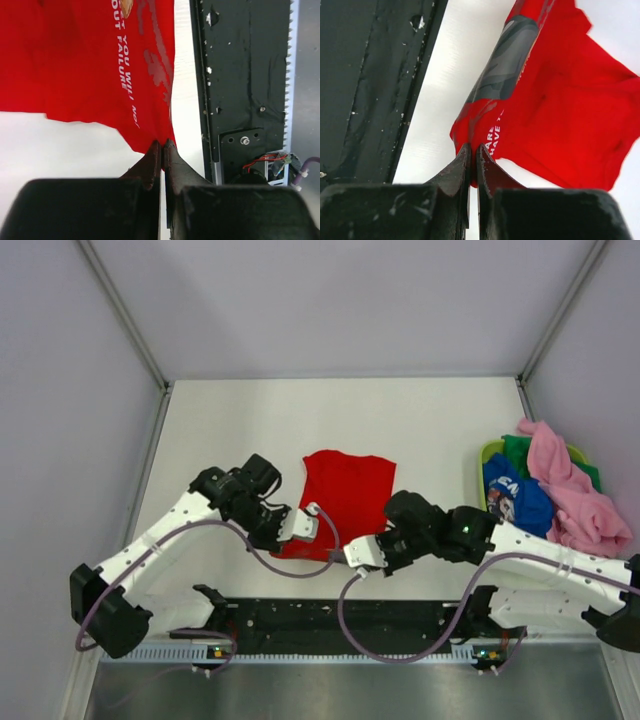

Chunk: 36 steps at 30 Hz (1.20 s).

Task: Fold and stack the t-shirts
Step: Fold the long partially folded tshirt into a neat square

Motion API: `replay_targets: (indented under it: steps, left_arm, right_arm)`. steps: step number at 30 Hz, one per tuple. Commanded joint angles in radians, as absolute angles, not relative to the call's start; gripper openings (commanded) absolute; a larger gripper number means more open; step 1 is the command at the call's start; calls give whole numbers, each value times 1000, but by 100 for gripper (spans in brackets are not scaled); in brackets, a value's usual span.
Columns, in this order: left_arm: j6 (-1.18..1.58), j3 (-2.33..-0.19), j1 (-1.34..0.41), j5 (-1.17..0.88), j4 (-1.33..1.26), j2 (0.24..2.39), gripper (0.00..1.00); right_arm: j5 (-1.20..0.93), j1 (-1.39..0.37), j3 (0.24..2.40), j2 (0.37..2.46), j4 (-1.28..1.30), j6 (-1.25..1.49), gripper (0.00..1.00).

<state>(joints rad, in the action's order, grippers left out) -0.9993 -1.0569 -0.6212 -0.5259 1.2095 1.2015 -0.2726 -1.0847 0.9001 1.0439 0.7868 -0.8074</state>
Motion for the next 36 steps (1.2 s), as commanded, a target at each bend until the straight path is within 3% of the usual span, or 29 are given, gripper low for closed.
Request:
replay_targets:
  steps: [1, 6, 13, 24, 36]
  left_arm:
    - [-961, -1158, -618, -540, 1356, 1151, 0]
    - [-807, -1267, -585, -339, 1151, 1218, 0]
    - [-735, -1514, -427, -287, 1036, 1524, 0]
    - [-690, -1946, -388, -236, 976, 1937, 0]
    - [-623, -2077, -428, -97, 658, 2203, 0]
  right_arm:
    - [-333, -1057, 957, 997, 873, -825, 0]
    - [-342, -827, 988, 1069, 727, -756, 0]
    - [-422, -577, 1029, 1204, 529, -673, 0]
    - [-469, -351, 1150, 1472, 446, -595, 0]
    - [-391, -245, 1278, 1770, 308, -428, 0]
